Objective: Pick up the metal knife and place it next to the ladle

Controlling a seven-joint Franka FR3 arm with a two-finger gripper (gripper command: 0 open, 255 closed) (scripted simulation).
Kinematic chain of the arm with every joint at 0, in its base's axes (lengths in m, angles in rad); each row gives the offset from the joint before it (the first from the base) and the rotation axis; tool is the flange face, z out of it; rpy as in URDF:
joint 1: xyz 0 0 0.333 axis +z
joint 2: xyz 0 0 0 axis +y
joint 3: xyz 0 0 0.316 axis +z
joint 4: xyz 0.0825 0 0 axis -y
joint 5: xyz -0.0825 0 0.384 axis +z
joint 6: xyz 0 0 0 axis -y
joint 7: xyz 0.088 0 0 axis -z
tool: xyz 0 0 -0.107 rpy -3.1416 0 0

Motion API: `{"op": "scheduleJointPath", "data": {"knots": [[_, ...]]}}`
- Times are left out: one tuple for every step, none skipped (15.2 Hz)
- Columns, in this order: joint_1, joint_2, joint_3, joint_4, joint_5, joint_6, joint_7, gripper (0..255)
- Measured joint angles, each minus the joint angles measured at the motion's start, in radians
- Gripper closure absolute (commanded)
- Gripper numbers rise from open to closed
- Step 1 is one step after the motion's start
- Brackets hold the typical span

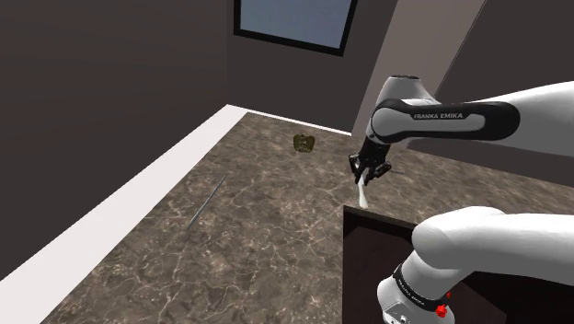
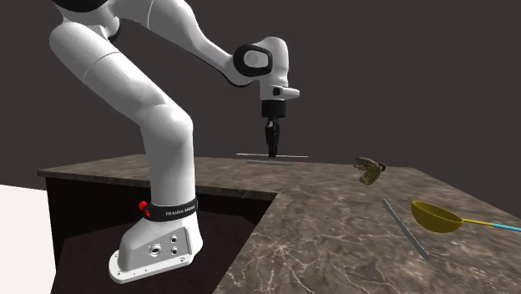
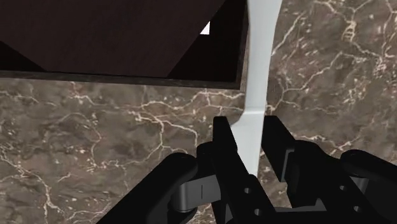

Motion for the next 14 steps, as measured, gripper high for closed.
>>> {"op": "scheduleJointPath", "data": {"knots": [[-0.016, 0.010, -0.018, 0.003, -0.015, 0.006, -0.022, 255], [-0.037, 0.026, -0.043, 0.008, -0.036, 0.017, -0.051, 255], [-0.054, 0.041, -0.063, 0.015, -0.053, 0.024, -0.075, 255], [-0.071, 0.062, -0.083, 0.026, -0.069, 0.036, -0.099, 255], [-0.088, 0.078, -0.104, 0.040, -0.085, 0.037, -0.124, 255], [-0.105, 0.091, -0.127, 0.050, -0.102, 0.041, -0.150, 255], [-0.123, 0.119, -0.150, 0.066, -0.119, 0.054, -0.177, 255], [-0.137, 0.139, -0.169, 0.079, -0.132, 0.061, -0.200, 255], [-0.150, 0.162, -0.189, 0.099, -0.145, 0.064, -0.224, 255], [-0.162, 0.189, -0.207, 0.118, -0.156, 0.073, -0.245, 255], [-0.169, 0.210, -0.219, 0.133, -0.163, 0.080, -0.261, 255], [-0.184, 0.239, -0.245, 0.157, -0.176, 0.087, -0.291, 255], [-0.193, 0.272, -0.264, 0.180, -0.184, 0.097, -0.314, 255], [-0.201, 0.289, -0.279, 0.203, -0.190, 0.092, -0.334, 255]]}}
